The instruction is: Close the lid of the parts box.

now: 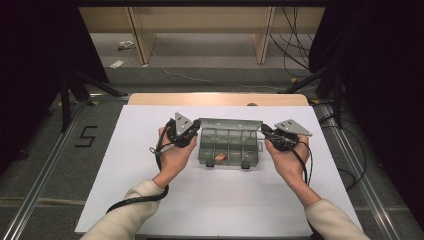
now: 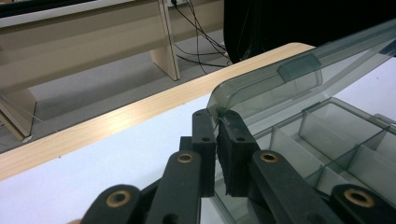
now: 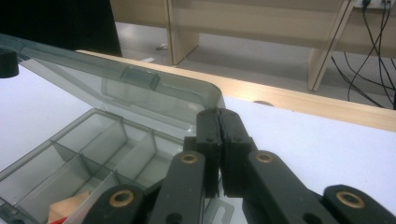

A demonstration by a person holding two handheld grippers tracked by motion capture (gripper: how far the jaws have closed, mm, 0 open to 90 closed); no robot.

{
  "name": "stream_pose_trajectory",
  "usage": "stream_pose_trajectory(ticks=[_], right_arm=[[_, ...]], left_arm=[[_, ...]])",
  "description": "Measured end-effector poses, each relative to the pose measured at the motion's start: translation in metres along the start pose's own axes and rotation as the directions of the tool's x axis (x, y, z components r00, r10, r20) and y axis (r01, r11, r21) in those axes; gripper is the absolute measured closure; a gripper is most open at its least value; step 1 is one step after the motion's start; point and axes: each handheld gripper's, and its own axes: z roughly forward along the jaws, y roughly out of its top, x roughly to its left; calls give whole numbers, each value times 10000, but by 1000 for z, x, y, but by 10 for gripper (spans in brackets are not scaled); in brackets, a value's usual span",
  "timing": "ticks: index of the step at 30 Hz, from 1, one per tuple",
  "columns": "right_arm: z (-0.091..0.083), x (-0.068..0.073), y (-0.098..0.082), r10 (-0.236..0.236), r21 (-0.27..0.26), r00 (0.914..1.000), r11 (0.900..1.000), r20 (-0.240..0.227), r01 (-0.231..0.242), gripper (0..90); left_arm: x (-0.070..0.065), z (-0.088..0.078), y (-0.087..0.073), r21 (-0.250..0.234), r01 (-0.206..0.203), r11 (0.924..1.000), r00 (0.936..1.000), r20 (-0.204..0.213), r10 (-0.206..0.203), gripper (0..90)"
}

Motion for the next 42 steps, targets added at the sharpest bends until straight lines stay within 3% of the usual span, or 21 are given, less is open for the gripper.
stream_pose_trajectory(ticks=[42], right_arm=[[-12,0,-27,-317,567,9950,9977,-945,371,819]], left_arm=[[-7,-13,-30,806,-449,9957,9955,863,379,762]])
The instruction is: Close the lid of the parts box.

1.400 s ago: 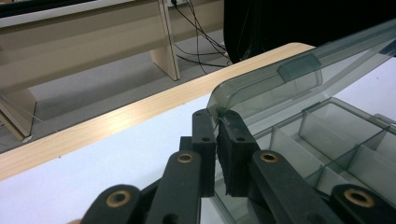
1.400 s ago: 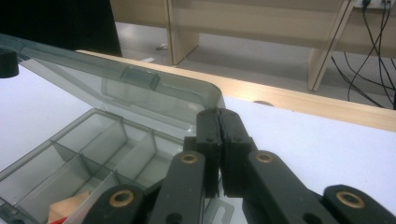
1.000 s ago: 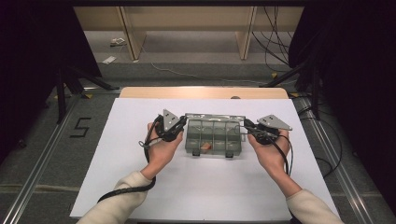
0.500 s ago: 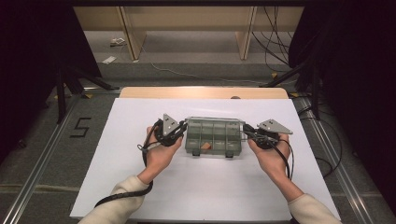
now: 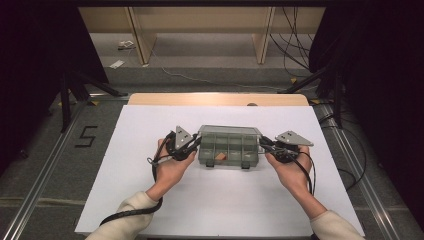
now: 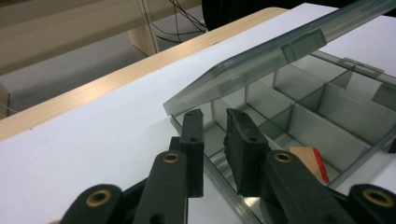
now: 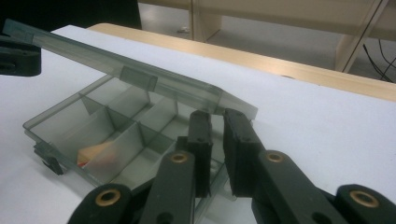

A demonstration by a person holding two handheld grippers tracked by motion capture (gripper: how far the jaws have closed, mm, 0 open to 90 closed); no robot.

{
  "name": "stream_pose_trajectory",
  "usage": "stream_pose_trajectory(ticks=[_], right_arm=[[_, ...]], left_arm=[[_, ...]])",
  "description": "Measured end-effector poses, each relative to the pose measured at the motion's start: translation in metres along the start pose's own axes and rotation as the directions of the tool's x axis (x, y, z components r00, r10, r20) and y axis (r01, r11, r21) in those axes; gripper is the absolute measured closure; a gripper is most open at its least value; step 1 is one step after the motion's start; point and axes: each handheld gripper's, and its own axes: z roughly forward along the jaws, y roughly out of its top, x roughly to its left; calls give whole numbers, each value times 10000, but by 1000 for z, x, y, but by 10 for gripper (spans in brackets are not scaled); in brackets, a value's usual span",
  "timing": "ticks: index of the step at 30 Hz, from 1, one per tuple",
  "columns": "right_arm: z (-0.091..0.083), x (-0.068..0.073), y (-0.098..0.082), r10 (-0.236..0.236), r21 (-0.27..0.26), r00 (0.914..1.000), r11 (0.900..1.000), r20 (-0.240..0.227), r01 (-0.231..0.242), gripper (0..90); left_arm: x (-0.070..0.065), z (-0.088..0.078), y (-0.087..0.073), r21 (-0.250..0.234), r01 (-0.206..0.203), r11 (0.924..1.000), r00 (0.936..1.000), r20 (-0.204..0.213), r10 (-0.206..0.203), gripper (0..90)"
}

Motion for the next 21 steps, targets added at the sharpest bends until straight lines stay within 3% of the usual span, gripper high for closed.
stream_pose_trajectory(ticks=[9,21], right_arm=[[-1,0,-3,-364,173,9989,9992,-292,370,754],[-2,-5,-6,-984,426,9898,9937,-1027,1032,546]], left_arm=[[-1,-2,-1,253,2,9997,9997,257,-9,692],[-2,-5,1,620,-175,9979,9944,1051,109,335]])
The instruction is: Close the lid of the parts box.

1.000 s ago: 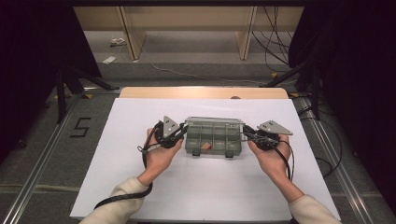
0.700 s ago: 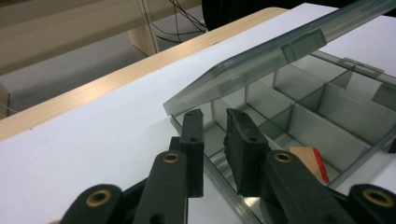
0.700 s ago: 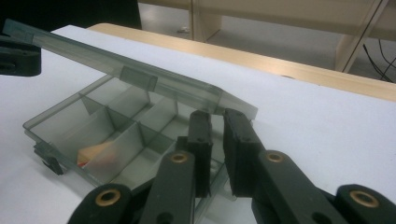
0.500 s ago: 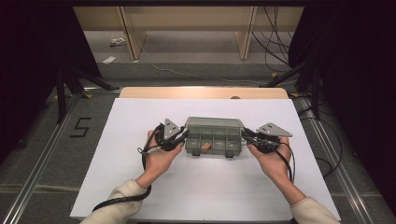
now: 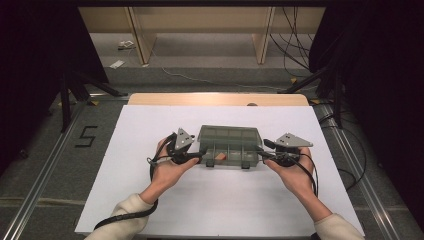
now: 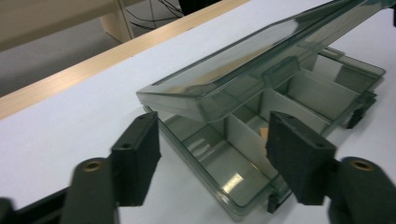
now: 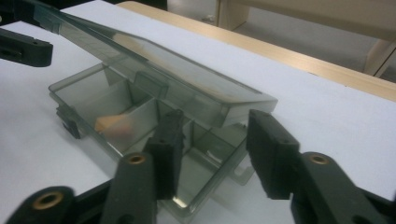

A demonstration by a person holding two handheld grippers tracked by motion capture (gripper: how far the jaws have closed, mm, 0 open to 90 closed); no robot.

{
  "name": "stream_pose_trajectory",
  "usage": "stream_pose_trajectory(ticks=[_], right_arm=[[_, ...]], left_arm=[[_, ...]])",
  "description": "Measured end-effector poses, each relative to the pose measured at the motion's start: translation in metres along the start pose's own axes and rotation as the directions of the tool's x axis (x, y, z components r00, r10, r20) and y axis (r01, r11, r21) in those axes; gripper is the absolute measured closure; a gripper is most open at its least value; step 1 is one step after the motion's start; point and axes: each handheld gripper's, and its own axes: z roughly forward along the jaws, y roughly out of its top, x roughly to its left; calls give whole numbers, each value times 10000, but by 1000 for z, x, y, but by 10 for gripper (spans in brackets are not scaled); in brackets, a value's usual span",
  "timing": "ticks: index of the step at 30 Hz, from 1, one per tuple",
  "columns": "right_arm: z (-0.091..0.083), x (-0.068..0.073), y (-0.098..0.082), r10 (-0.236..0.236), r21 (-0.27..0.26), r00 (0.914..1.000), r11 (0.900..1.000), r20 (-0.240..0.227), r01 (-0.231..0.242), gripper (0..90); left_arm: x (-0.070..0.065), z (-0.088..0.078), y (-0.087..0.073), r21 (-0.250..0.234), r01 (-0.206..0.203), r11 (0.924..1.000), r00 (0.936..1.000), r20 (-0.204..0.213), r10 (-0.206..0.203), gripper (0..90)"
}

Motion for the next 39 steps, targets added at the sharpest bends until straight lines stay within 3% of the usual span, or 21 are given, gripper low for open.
stream_pose_trajectory(ticks=[5,10,14,18,26,39], right_arm=[[0,-2,-2,-113,48,9993,9999,-353,115,432],[0,-2,-2,-205,228,9961,9995,-855,225,329],[0,-3,-1,-176,228,9946,9995,-1023,200,254],[-1,-2,1,-116,271,9933,9995,-1146,148,231],[-3,2,7,-248,276,9913,9992,-1293,285,198],[-4,6,18,-371,24,9884,9993,-1473,379,192]], left_arm=[[-1,-2,2,353,-102,9993,9995,307,91,172],[-2,-3,3,425,-280,9987,9983,522,258,149],[-3,-3,5,469,-155,9988,9968,787,117,104],[-5,-3,8,452,-160,9989,9945,1046,112,63],[-7,-3,15,268,-222,9994,9945,1033,194,56],[-6,-6,24,-210,60,9998,9950,998,-39,86]])
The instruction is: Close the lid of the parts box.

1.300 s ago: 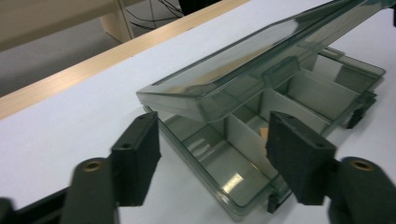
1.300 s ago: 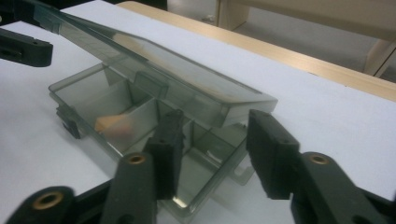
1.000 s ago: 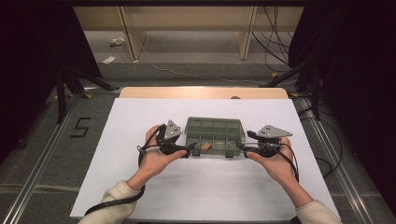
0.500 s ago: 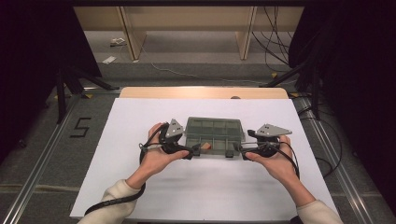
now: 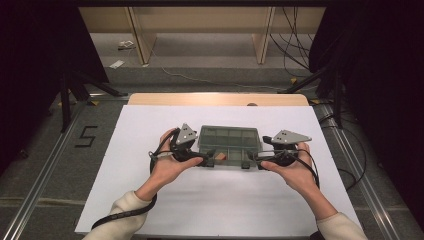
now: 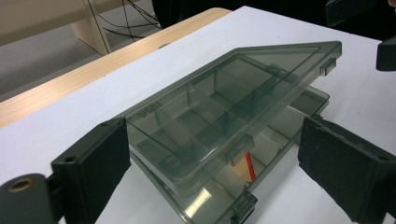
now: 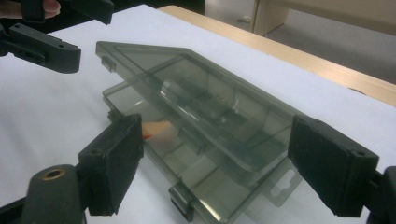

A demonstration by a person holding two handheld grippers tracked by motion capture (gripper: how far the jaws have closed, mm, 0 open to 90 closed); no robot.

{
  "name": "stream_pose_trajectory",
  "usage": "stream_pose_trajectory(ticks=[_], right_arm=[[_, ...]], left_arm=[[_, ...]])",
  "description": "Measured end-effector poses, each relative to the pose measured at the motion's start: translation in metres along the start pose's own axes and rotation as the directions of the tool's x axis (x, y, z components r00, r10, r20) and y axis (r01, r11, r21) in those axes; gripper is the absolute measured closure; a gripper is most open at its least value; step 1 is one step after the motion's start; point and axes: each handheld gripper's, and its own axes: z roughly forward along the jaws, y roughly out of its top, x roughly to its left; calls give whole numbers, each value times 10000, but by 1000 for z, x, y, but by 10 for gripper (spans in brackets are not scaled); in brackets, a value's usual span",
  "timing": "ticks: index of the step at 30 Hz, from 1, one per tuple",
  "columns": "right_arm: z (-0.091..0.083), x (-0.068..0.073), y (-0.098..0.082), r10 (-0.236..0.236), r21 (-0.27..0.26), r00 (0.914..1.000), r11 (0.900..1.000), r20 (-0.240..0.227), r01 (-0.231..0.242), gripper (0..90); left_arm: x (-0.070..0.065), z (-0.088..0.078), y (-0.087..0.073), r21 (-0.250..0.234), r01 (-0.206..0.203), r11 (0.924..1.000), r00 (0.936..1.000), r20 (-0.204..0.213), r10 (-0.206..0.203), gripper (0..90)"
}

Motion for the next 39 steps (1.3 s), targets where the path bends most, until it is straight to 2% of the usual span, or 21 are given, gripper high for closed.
stream_pose_trajectory(ticks=[6,12,16,20,24,29,34,39], right_arm=[[2,1,5,17,-182,10000,9998,-49,-18,197],[5,1,11,39,-343,9999,9994,-129,-43,230],[7,0,13,-43,-381,10000,9993,-45,41,279],[8,0,13,70,-401,9999,9992,-92,-73,333],[11,-1,13,186,-379,9998,9991,-119,-191,408],[14,0,14,331,-326,9993,9989,-190,-337,549],[17,0,14,323,-308,9993,9990,-189,-328,701],[19,0,14,214,-234,9996,9995,-189,-218,850]], left_arm=[[-1,-1,5,-205,85,9998,9999,77,-83,105],[0,-1,10,-551,157,9984,9998,88,-152,169],[0,1,11,-434,160,9989,9996,217,-151,210],[1,1,11,-447,221,9988,9994,273,-209,264],[2,1,11,-478,355,9982,9990,277,-342,375],[4,3,11,-354,471,9983,9986,250,-462,557],[6,5,11,-16,632,9980,9977,257,-631,708],[5,7,10,314,577,9978,9982,138,-581,836]])
